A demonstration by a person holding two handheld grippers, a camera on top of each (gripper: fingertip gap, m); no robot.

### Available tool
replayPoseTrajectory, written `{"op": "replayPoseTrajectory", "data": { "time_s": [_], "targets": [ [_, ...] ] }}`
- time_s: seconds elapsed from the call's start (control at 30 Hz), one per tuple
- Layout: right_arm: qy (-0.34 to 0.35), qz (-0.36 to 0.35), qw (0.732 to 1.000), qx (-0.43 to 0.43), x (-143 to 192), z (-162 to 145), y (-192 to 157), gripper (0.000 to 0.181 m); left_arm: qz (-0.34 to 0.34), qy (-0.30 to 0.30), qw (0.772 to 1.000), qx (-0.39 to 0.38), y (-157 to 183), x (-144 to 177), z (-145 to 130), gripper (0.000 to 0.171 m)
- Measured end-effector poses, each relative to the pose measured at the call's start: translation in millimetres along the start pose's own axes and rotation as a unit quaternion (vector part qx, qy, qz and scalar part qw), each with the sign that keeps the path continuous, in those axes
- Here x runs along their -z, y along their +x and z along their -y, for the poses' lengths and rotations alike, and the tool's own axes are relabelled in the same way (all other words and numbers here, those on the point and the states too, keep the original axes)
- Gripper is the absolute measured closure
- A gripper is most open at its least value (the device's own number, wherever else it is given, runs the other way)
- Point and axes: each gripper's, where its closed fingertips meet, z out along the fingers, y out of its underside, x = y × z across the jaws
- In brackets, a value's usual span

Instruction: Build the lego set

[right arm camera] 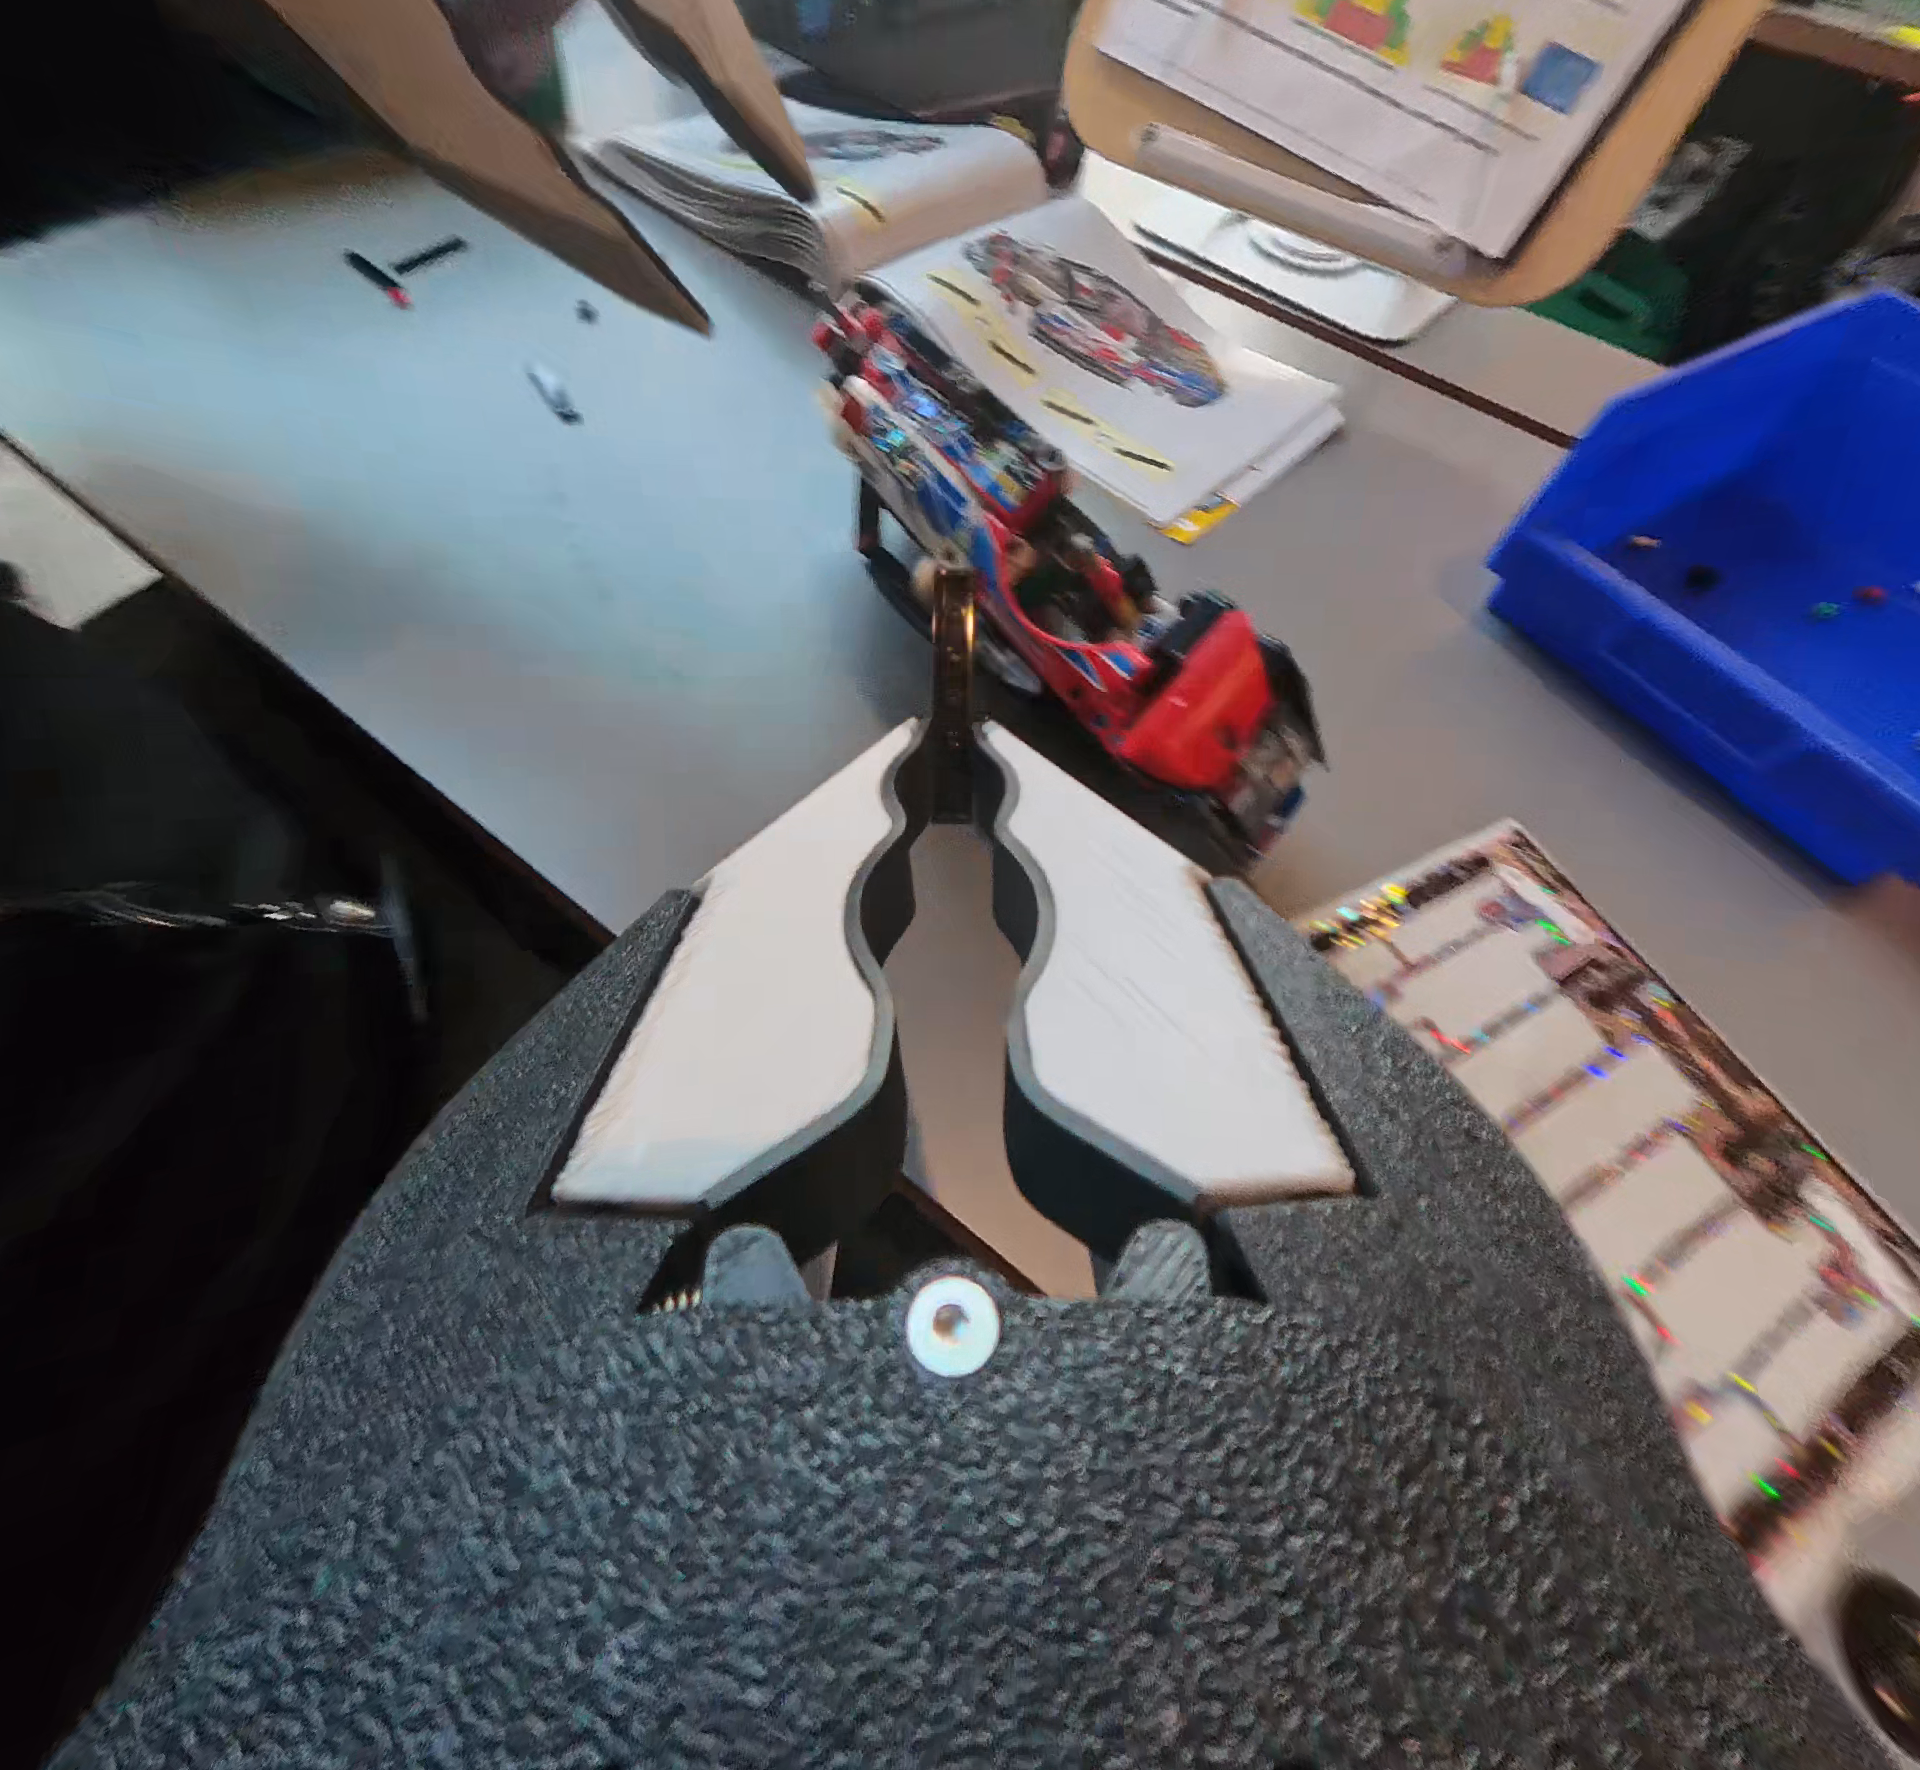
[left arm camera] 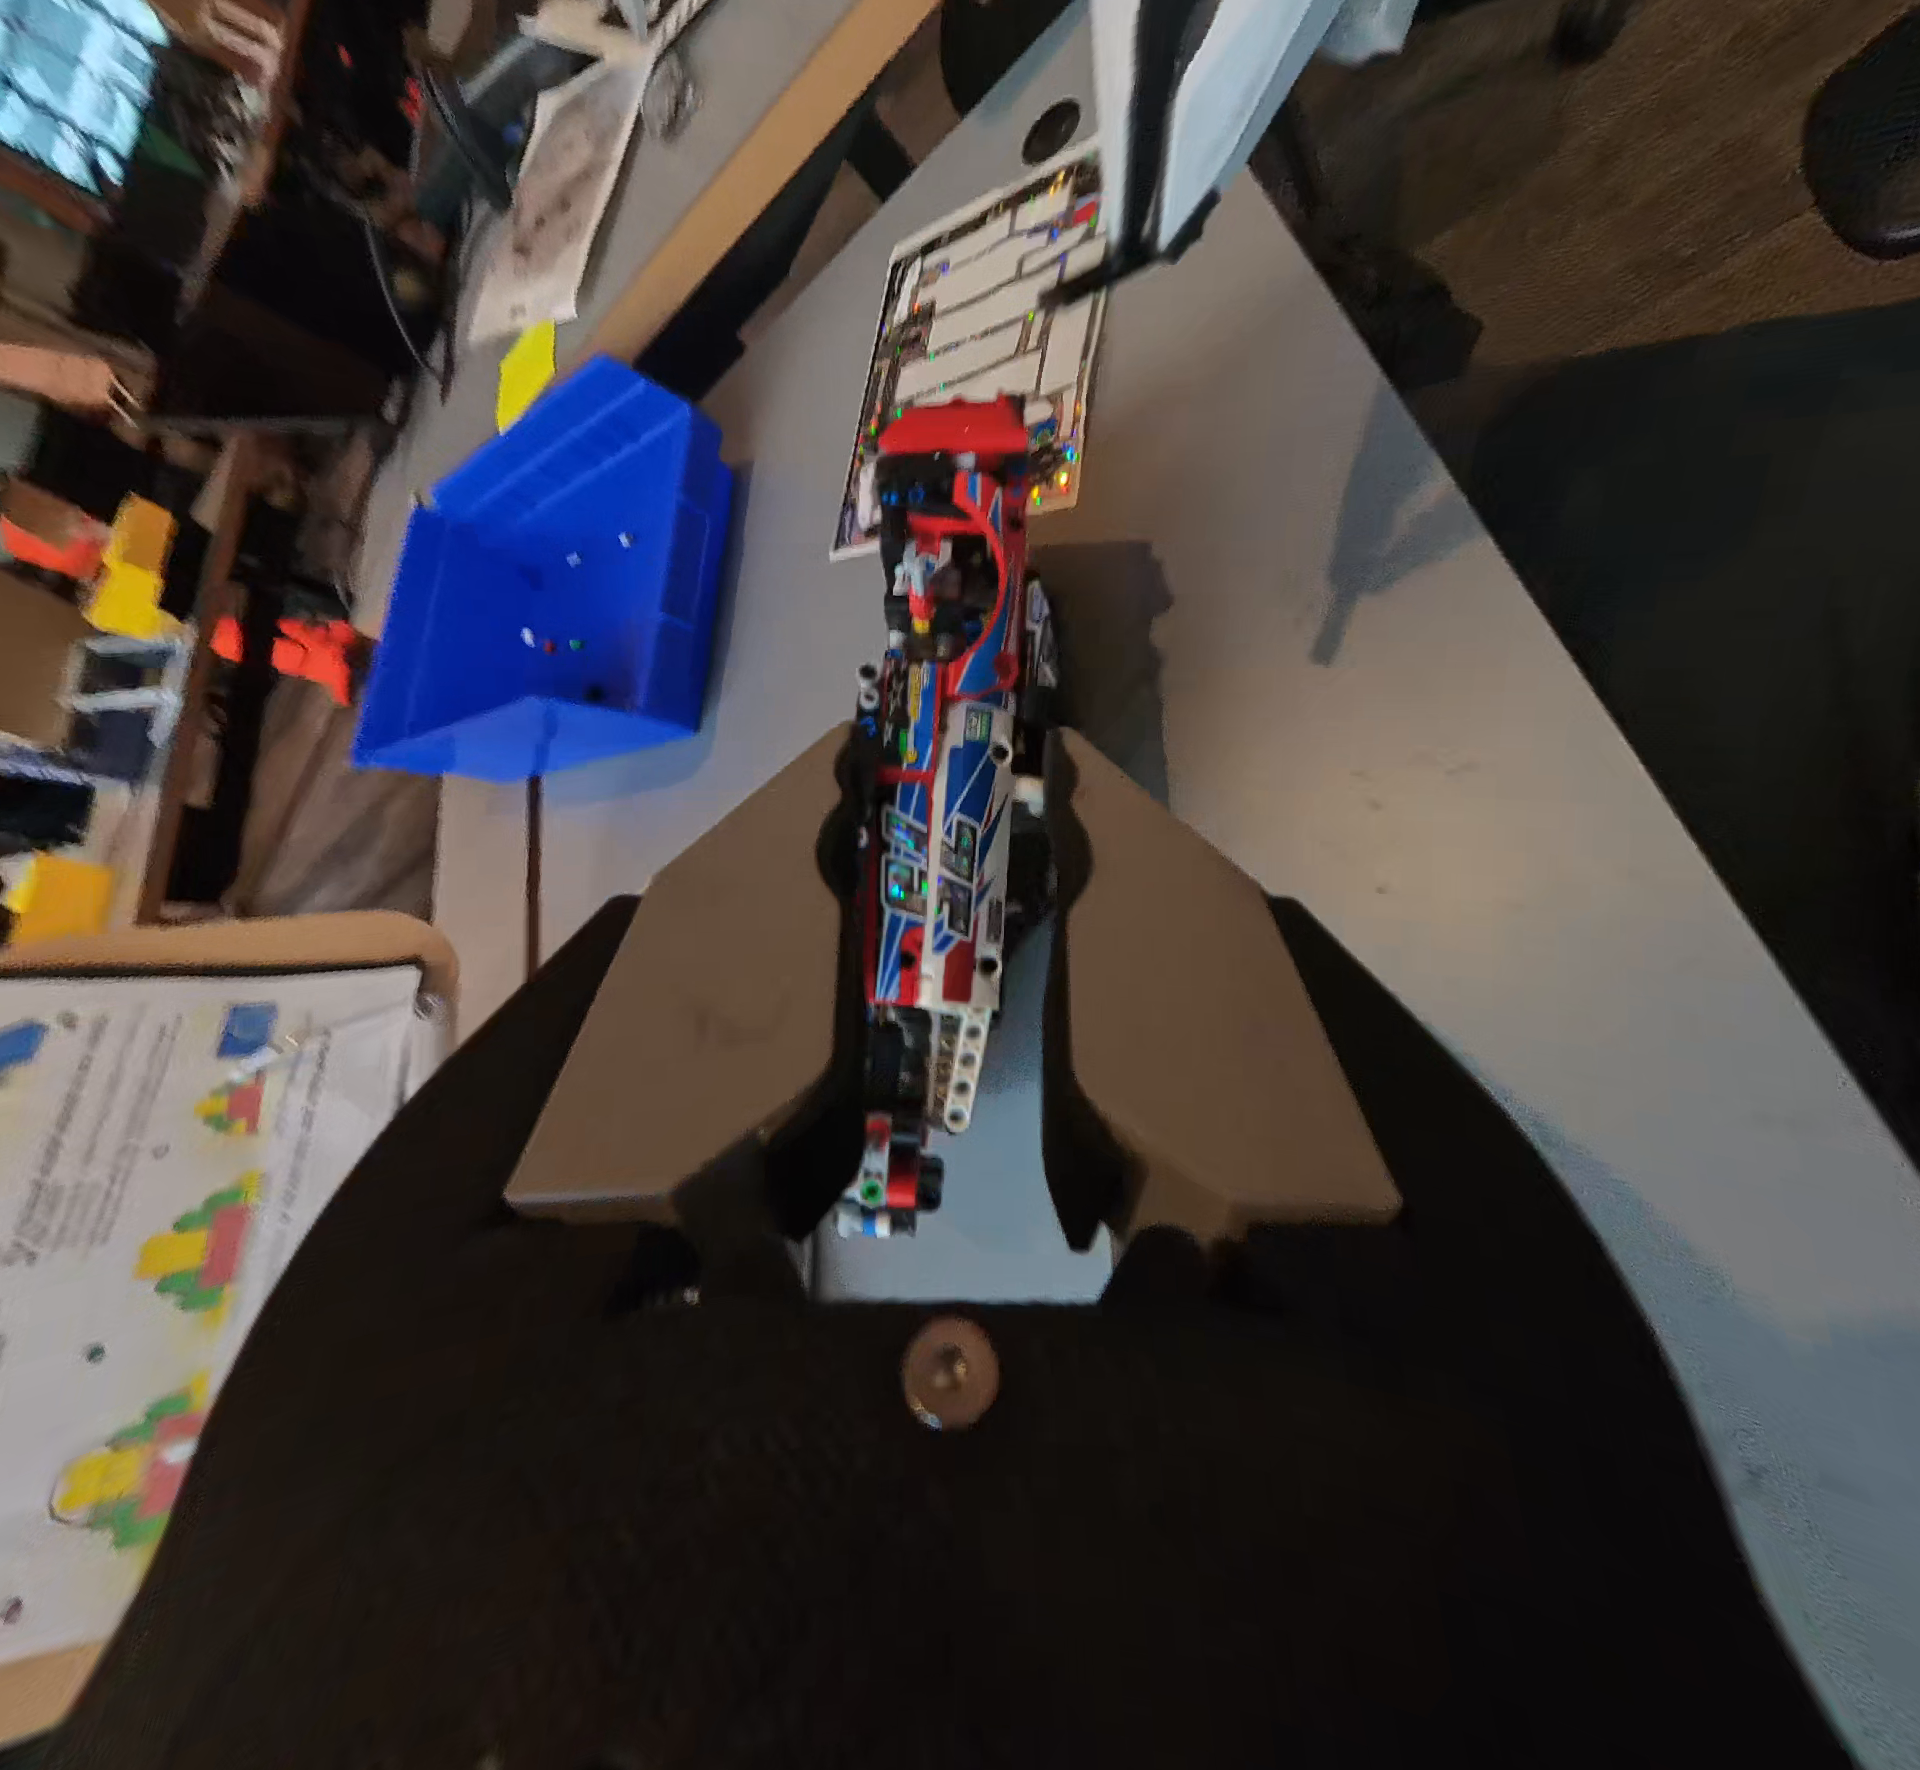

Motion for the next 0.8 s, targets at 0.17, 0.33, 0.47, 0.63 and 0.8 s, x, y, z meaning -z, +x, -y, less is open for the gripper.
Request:
{"op": "replayPoseTrajectory", "data": {
  "time_s": [0.17,0.33,0.47,0.63,0.8],
  "targets": [
    [-0.019,0.162,0.982,-0.092,-29.3,15.5,-47.2,0.175,0.067,0.035,0.979,-0.187,23.4,-4.9,15.8,0.136],
    [-0.029,0.313,0.916,-0.250,-36.4,31.6,-65.4,0.175,0.119,0.052,0.942,-0.308,36.7,0.1,18.9,0.133],
    [-0.034,0.373,0.873,-0.314,-40.9,37.8,-70.4,0.175,0.183,0.059,0.908,-0.371,29.9,4.1,23.8,0.130],
    [-0.035,0.423,0.832,-0.357,-43.7,47.2,-77.7,0.175,0.232,0.061,0.861,-0.449,24.9,4.8,22.5,0.135],
    [-0.040,0.452,0.806,-0.381,-46.3,51.2,-85.2,0.175,0.250,0.073,0.839,-0.477,24.8,5.6,22.6,0.151]
  ]
}}
